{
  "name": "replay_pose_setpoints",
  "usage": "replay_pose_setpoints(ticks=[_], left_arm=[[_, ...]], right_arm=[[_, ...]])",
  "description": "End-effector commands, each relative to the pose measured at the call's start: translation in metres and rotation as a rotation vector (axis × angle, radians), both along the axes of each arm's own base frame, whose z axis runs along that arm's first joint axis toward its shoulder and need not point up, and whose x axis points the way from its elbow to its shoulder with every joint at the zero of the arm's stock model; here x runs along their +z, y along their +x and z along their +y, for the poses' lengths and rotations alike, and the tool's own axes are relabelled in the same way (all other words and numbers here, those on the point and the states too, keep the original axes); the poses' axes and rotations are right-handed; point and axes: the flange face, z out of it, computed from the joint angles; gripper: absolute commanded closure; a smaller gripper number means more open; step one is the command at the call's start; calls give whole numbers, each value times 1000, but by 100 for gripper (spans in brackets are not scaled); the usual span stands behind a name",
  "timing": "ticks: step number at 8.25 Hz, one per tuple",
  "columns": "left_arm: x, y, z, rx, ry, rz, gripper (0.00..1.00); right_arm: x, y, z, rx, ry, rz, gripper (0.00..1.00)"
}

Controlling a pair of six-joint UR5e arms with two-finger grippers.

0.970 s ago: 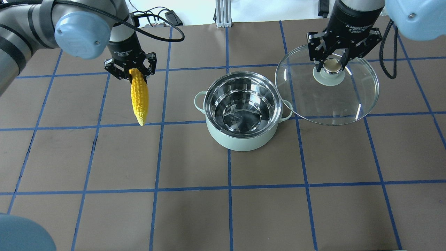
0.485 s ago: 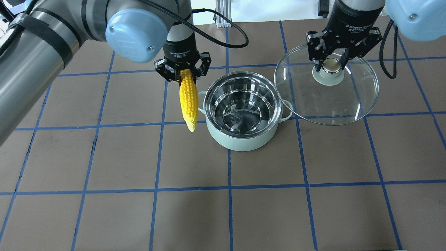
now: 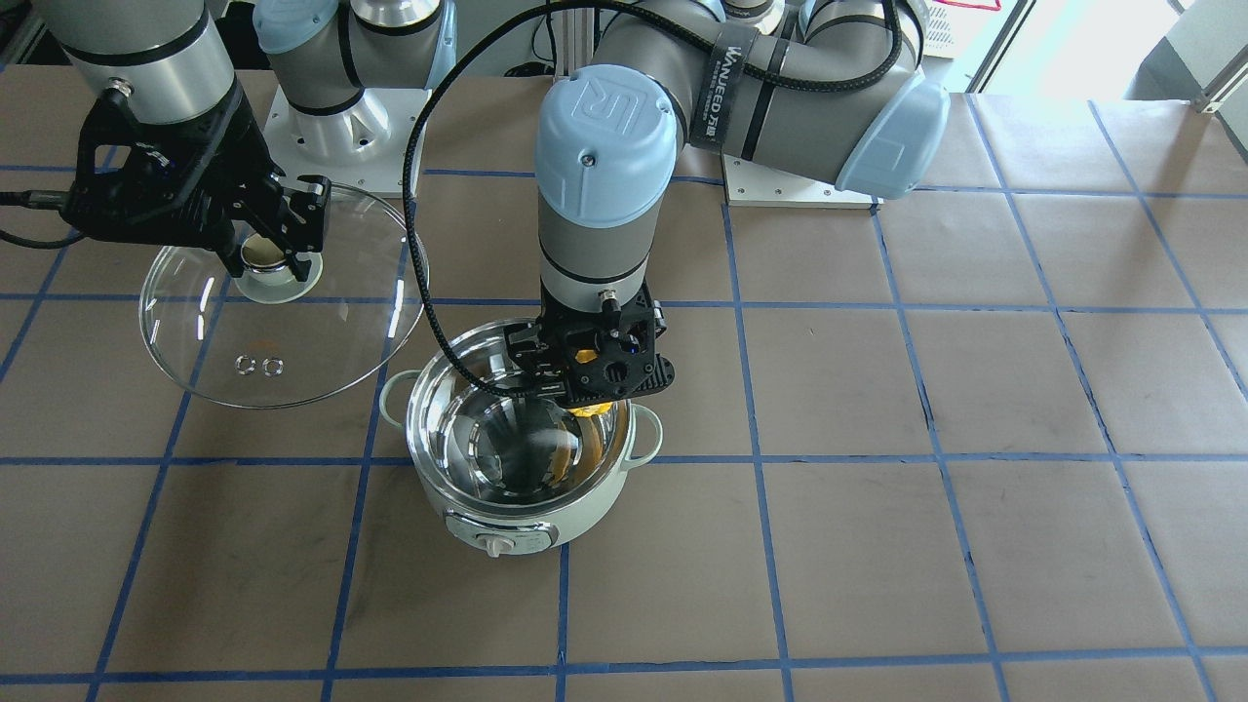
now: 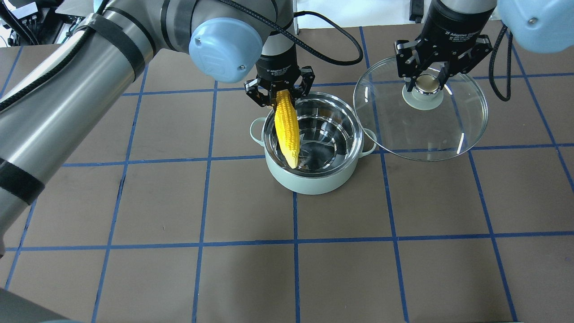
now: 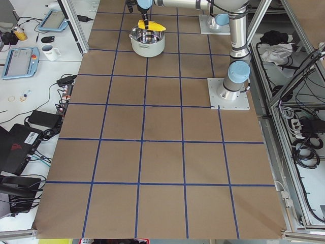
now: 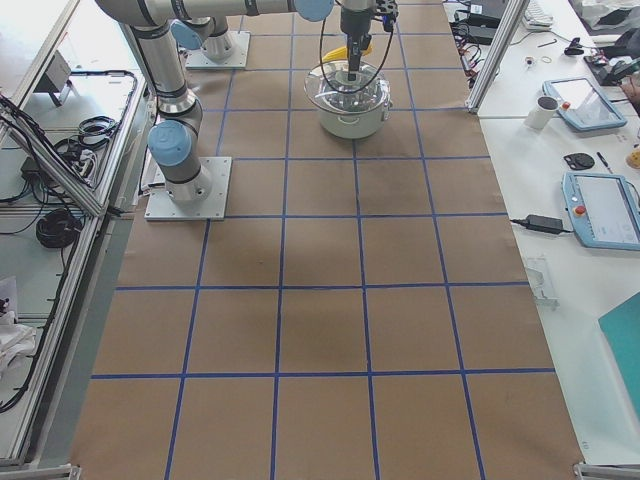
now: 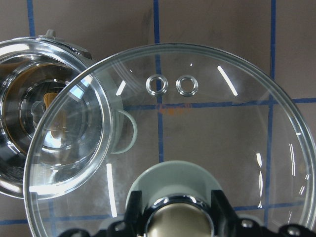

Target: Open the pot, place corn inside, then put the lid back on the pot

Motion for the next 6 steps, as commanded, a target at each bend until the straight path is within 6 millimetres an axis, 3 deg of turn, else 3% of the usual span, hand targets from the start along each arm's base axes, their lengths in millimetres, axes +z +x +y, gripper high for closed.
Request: replay_pose_setpoints(ticks=[1, 3, 6], left_arm=[[-21, -18, -17, -3, -4, 9, 100], [-55, -31, -28, -18, -3, 2, 100], [-62, -37, -28, -26, -5, 3, 100]], right_arm=[[-1, 0, 0, 1, 3, 2, 74], [0, -3, 0, 27, 2, 25, 74], [0, -2, 0, 25, 2, 24, 74]])
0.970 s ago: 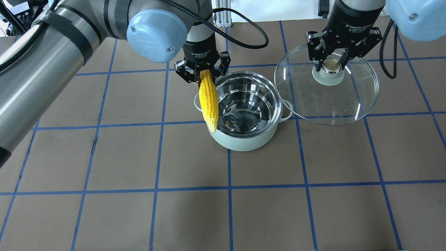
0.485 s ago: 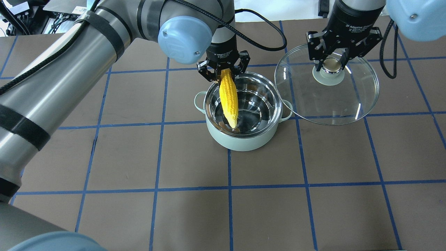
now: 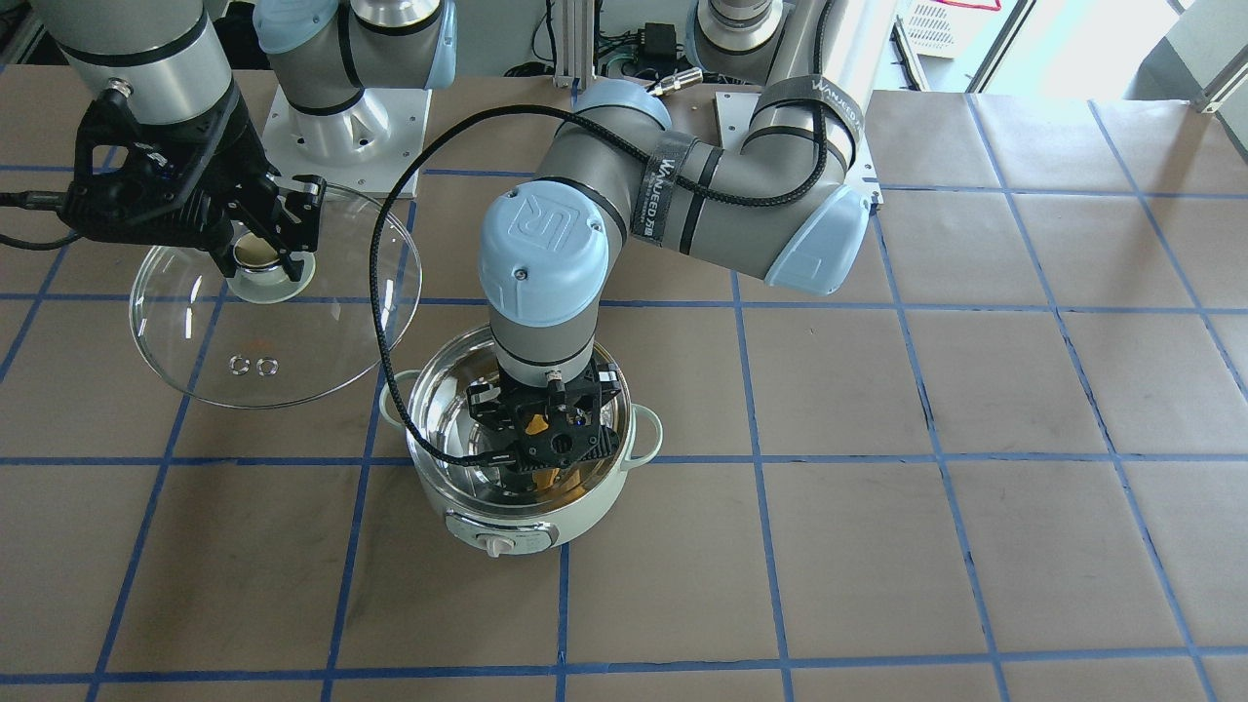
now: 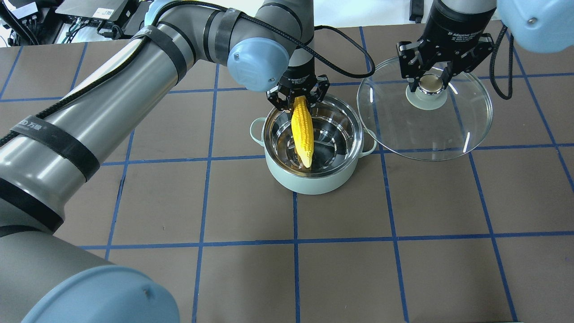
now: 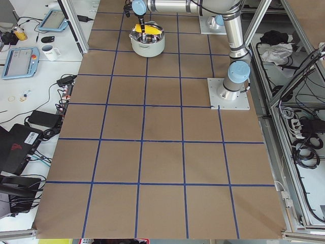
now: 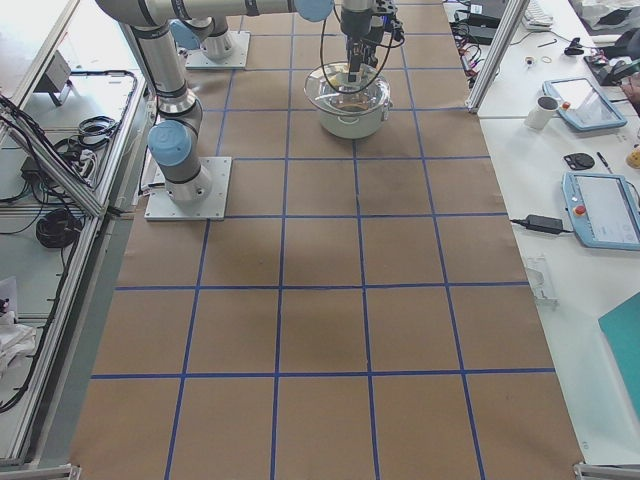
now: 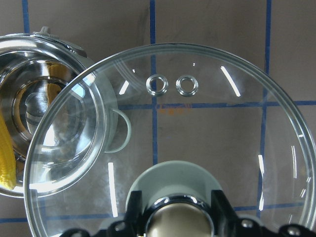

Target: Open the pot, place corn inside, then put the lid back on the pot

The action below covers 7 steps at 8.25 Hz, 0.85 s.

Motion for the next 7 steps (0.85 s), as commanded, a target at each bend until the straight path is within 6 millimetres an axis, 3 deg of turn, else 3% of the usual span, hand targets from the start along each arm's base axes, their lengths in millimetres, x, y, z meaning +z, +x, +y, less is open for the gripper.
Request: replay_pose_setpoints(ticks=[1, 5, 7], left_arm=[[-13, -7, -5, -7, -14, 4, 100], [-21, -11, -4, -18, -12, 7, 100], [-20, -23, 5, -33, -12, 9, 91]], right_arm=[[0, -1, 0, 0, -2, 0, 74], [0, -2, 0, 0, 1, 1, 75], [0, -3, -3, -4, -3, -8, 75]])
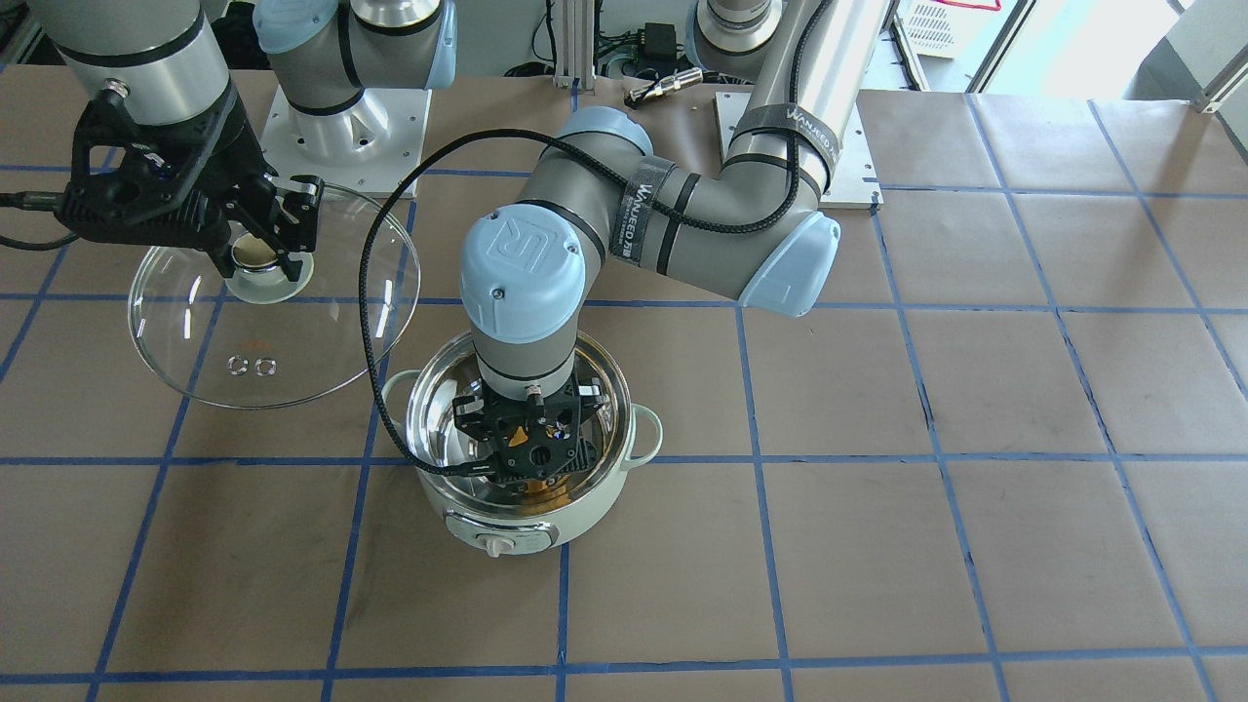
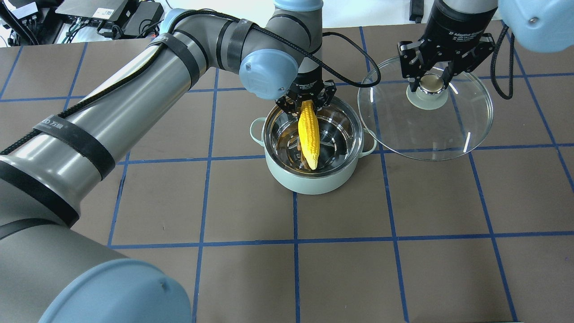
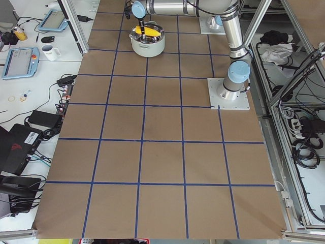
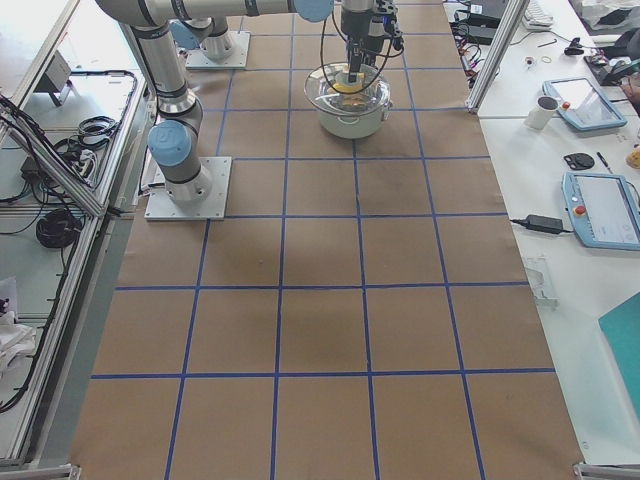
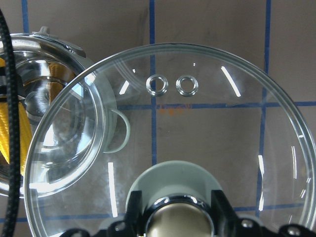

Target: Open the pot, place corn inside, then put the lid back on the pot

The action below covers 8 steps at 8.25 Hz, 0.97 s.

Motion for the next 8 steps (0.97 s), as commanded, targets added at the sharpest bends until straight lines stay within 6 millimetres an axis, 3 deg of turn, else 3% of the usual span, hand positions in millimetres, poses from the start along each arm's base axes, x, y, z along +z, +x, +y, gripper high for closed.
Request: replay_pose_setpoints(ticks=[1, 2, 3, 5, 6, 8], left_arm=[[0, -8, 5, -9, 0, 3, 73], [1, -8, 5, -9, -1, 4, 66], [4, -9, 2, -7, -27, 10, 41], [9, -8, 4, -7, -30, 10, 7], [18, -7, 6, -13, -39, 14, 0], [25, -2, 9, -13, -42, 23, 0]], right_arm=[[-1, -4, -2, -7, 0, -5, 76], [-1, -5, -2, -8, 1, -3, 76], [-1, -5, -2, -8, 1, 0, 76], [0, -2, 1, -2, 3, 5, 75], [0, -2, 1, -2, 3, 5, 76], [0, -2, 1, -2, 3, 5, 76]])
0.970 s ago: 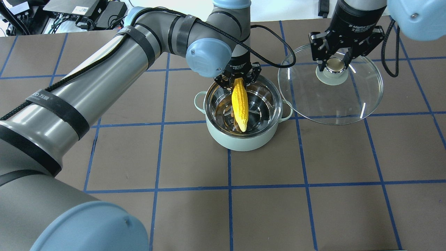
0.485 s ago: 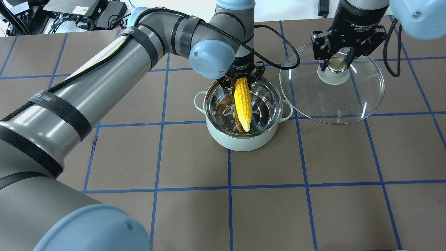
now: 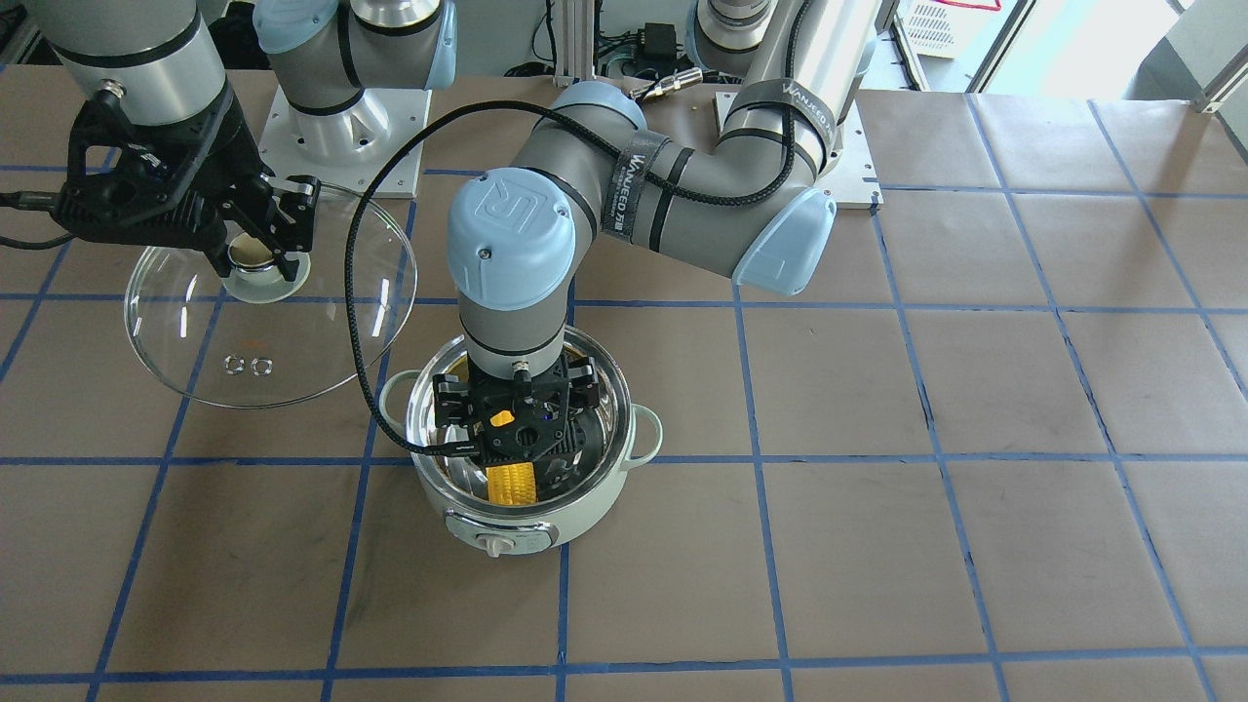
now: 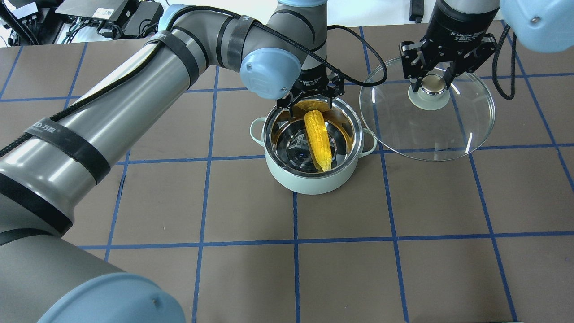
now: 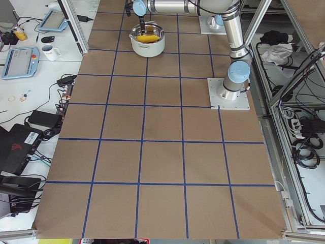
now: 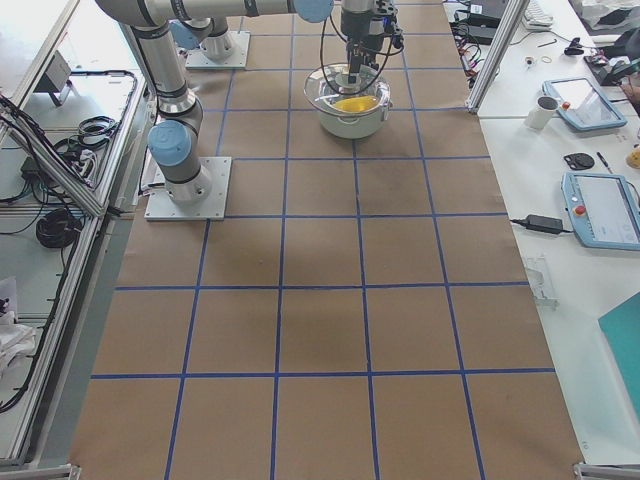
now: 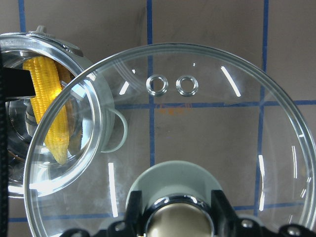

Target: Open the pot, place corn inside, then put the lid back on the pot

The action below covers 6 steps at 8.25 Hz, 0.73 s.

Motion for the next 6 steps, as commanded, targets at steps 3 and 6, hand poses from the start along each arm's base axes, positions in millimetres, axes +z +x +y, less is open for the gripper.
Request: replay_pose_setpoints(ticks=[3, 6], left_arm=[[45, 53, -14, 57, -54, 17, 0], [77, 118, -30, 87, -92, 19, 0]], right_arm=[[-5, 2, -3, 4, 4, 1, 76], [-34, 36, -32, -3, -33, -44, 76]])
